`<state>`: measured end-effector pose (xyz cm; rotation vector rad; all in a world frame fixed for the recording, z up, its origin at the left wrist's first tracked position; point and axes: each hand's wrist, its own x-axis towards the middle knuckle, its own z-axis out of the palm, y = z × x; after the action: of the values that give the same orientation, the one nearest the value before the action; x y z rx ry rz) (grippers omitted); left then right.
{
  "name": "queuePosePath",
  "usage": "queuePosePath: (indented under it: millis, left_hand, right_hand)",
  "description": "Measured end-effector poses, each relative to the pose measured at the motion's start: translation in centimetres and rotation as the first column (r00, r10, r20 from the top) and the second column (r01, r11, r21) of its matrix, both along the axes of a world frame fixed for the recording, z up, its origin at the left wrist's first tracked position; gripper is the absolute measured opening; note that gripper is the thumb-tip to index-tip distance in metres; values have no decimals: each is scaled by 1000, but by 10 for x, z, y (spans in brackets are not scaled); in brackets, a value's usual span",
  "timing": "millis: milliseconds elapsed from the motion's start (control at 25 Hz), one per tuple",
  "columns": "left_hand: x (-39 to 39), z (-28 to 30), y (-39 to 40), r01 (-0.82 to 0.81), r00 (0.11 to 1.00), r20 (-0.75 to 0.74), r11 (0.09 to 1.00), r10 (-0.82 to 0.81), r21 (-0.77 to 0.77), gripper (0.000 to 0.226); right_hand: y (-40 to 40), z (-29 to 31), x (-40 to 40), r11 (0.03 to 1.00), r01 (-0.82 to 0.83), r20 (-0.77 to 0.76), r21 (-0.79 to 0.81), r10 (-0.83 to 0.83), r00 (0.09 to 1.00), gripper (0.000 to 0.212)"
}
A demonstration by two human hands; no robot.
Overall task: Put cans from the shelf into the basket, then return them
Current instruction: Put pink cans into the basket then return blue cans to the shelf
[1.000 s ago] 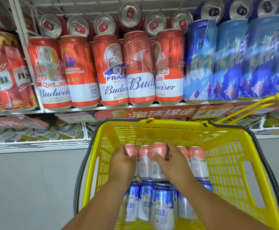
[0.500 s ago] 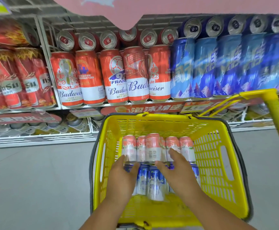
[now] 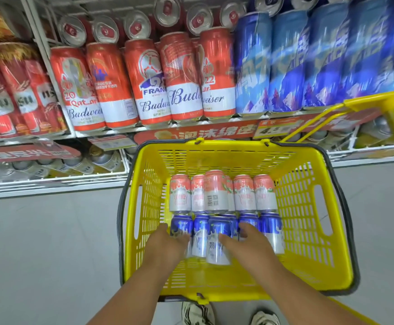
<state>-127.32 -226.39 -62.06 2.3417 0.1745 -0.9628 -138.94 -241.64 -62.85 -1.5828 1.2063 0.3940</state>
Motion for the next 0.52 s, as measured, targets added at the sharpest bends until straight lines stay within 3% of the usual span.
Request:
queuePosePath:
  millis: [40, 80, 200, 320, 520]
  left_hand:
    - [3, -3, 0, 37, 999, -17, 999, -36, 38, 15]
    - [5, -7, 0, 58, 998, -5, 996, -57, 62, 15]
    - [10, -29, 2, 130, 992, -14, 981, -129, 141, 21]
    - [13, -47, 0, 203, 979, -58, 958, -195, 202, 30]
    - [18, -70, 1, 279, 960, -88, 941, -267, 193, 37]
  right_hand:
    - [0, -3, 2, 1000, -2, -27, 15, 2, 1000, 82]
    - [1, -5, 4, 1000, -14, -52, 28, 16, 999, 82]
    - [5, -14, 6, 997, -20, -103, 69, 27, 994, 78]
    - [11, -17, 10, 997, -12, -116, 78, 21, 993, 47]
    - [16, -25, 13, 999, -14, -101, 39, 18, 995, 45]
